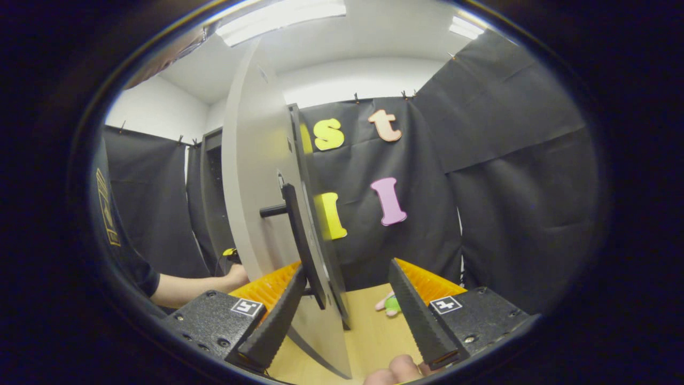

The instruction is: Open the cabinet door with the right hand, grasp the bottle in the cabinet with the left hand and place it on the coaster, then close the cabinet door with the right hand.

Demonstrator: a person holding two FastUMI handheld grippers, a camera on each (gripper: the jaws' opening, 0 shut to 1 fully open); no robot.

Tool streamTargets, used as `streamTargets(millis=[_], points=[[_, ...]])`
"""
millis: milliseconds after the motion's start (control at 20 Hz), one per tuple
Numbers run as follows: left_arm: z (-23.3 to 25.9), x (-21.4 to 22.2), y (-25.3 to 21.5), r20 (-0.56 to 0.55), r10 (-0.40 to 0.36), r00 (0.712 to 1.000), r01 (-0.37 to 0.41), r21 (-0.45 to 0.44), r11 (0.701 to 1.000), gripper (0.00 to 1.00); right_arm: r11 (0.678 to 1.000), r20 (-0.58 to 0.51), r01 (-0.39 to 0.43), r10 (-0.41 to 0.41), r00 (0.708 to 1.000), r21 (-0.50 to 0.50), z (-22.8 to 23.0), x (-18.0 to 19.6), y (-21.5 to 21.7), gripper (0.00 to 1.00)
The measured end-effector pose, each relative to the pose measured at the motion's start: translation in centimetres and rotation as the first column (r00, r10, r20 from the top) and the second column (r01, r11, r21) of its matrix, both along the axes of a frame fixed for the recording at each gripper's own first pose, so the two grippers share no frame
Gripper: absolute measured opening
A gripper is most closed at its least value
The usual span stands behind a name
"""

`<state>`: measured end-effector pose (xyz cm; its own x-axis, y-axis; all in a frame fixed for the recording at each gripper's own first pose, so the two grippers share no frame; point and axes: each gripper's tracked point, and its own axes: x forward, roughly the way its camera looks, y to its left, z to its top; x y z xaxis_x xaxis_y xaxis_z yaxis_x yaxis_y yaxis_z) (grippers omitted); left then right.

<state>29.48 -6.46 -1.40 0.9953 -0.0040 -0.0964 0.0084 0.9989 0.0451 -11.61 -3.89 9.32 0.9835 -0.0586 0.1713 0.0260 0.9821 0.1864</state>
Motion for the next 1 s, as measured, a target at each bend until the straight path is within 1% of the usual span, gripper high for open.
streamTargets(millis=[50, 100, 150, 200, 400, 450, 500, 550, 600, 650, 700, 750, 800, 850, 900, 950, 1000], points=[[0.0, 0.5, -0.1, 0.000, -0.004, 1.000, 0.004, -0.012, 1.000, 0.96, 1.000, -0.001, 0.004, -0.004, 1.000, -0.004, 0.0, 0.0, 0.0, 0.94], [-0.1, 1.0, -0.6, 0.002, -0.024, 1.000, 0.024, -0.035, 0.999, 0.96, 1.000, -0.003, 0.003, -0.003, 1.000, -0.003, 0.0, 0.0, 0.0, 0.99], [-0.2, 1.4, -1.1, 0.003, -0.047, 0.999, 0.047, -0.059, 0.997, 0.96, 1.000, -0.007, 0.001, -0.001, 1.000, -0.001, 0.0, 0.0, 0.1, 0.94], [-0.3, 1.8, -1.3, 0.001, -0.046, 0.999, 0.046, -0.060, 0.997, 0.96, 1.000, -0.007, 0.003, -0.003, 1.000, -0.002, -0.1, 0.0, 0.1, 0.99], [-1.1, 2.6, -1.5, -0.012, -0.036, 0.999, 0.036, -0.043, 0.998, 0.96, 0.999, -0.014, 0.016, -0.017, 1.000, -0.037, 0.1, 0.1, 0.0, 0.98], [-1.0, 2.7, -1.4, -0.002, -0.039, 0.999, 0.039, -0.043, 0.998, 0.87, 0.999, -0.017, 0.017, -0.018, 1.000, -0.041, 0.1, 0.0, 0.0, 0.98], [-0.9, 2.6, -1.3, -0.003, -0.031, 1.000, 0.031, -0.031, 0.999, 0.77, 0.999, -0.017, 0.017, -0.018, 1.000, -0.043, 0.1, 0.0, 0.0, 0.94], [-0.9, 2.5, -1.1, -0.007, -0.026, 1.000, 0.026, -0.012, 1.000, 0.64, 0.999, -0.018, 0.016, -0.017, 1.000, -0.041, 0.1, 0.0, 0.0, 0.94], [-0.8, 2.3, -1.3, -0.003, -0.031, 1.000, 0.031, -0.005, 1.000, 0.73, 0.999, -0.018, 0.012, -0.012, 1.000, -0.038, 0.1, 0.1, 0.0, 0.98], [-0.5, 1.9, -1.5, 0.002, -0.034, 0.999, 0.034, 0.004, 0.999, 0.73, 0.999, -0.018, 0.004, -0.005, 1.000, -0.033, 0.1, 0.2, 0.1, 0.94], [-0.1, 1.4, -1.5, 0.008, -0.036, 0.999, 0.036, 0.016, 0.999, 0.73, 1.000, -0.019, -0.005, 0.005, 1.000, -0.029, 0.0, 0.3, 0.1, 0.94], [0.3, 1.1, -1.6, 0.015, -0.036, 0.999, 0.036, 0.029, 0.999, 0.73, 1.000, -0.018, -0.014, 0.014, 1.000, -0.028, 0.1, 0.4, 0.1, 0.99], [0.6, 0.6, -1.9, 0.012, -0.046, 0.999, 0.045, 0.034, 0.998, 0.73, 0.999, -0.016, -0.024, 0.024, 1.000, -0.026, 0.1, 0.4, 0.0, 0.94], [0.5, -0.2, -2.0, -0.001, -0.055, 0.998, 0.055, 0.040, 0.998, 0.73, 0.999, -0.015, -0.038, 0.038, 0.999, -0.021, 0.1, 0.6, 0.1, 0.94], [0.5, -1.2, -2.0, -0.010, -0.057, 0.998, 0.058, 0.049, 0.997, 0.73, 0.998, -0.015, -0.055, 0.055, 0.998, -0.012, 0.0, 0.8, 0.2, 0.98], [0.7, -2.3, -2.0, -0.009, -0.055, 0.998, 0.055, 0.060, 0.997, 0.73, 0.997, -0.016, -0.071, 0.071, 0.997, 0.000, 0.0, 1.0, 0.2, 0.94], [1.1, -3.8, -2.2, -0.001, -0.044, 0.999, 0.044, 0.072, 0.996, 0.73, 0.996, -0.019, -0.089, 0.090, 0.996, 0.012, -0.1, 1.2, 0.2, 0.94]])
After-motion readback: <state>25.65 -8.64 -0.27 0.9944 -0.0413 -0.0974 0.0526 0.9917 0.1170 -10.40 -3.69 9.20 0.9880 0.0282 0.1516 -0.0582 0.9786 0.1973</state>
